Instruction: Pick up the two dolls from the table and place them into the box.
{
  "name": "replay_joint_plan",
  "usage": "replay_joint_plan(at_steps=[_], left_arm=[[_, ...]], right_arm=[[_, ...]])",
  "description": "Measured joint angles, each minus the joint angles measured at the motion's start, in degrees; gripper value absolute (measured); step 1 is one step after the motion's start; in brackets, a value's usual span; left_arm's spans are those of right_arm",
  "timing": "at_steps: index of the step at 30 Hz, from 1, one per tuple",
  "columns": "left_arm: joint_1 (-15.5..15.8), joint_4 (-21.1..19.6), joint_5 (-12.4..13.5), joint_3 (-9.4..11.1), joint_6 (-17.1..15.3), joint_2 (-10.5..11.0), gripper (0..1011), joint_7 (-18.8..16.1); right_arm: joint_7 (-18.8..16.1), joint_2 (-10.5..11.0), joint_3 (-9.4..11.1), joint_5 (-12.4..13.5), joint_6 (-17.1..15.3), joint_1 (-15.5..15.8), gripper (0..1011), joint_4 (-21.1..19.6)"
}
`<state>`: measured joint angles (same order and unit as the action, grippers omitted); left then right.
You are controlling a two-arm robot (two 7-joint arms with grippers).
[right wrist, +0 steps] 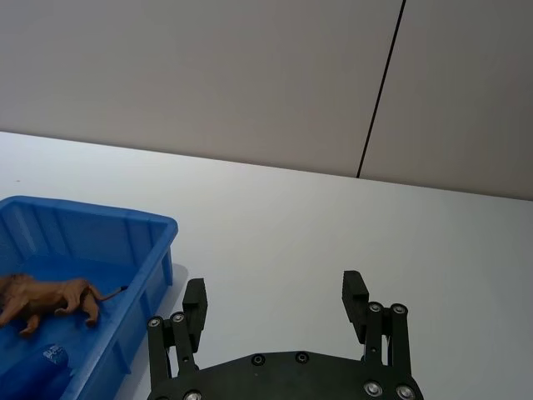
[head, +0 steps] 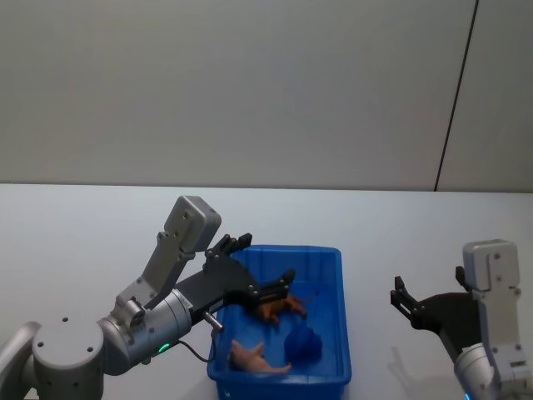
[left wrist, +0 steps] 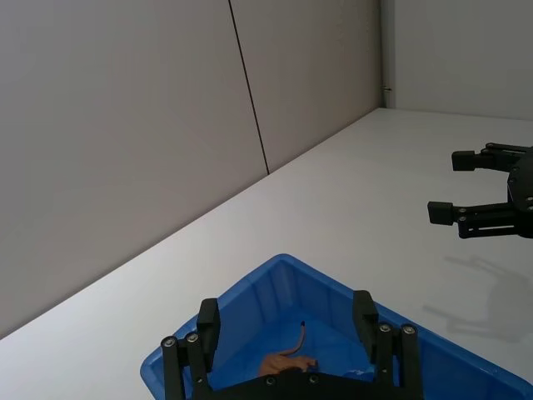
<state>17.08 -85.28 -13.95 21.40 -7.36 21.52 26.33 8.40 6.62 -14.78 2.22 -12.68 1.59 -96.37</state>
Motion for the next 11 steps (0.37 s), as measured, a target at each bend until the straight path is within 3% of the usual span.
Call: replay_joint_plan(at_steps=[11], left_arm=[[0.0,-0.07,0.11,0.0,-0.16,0.05,1001,0.0]], right_arm=[[0.0,0.0,0.0,0.0,0.0,0.0,1001,0.0]])
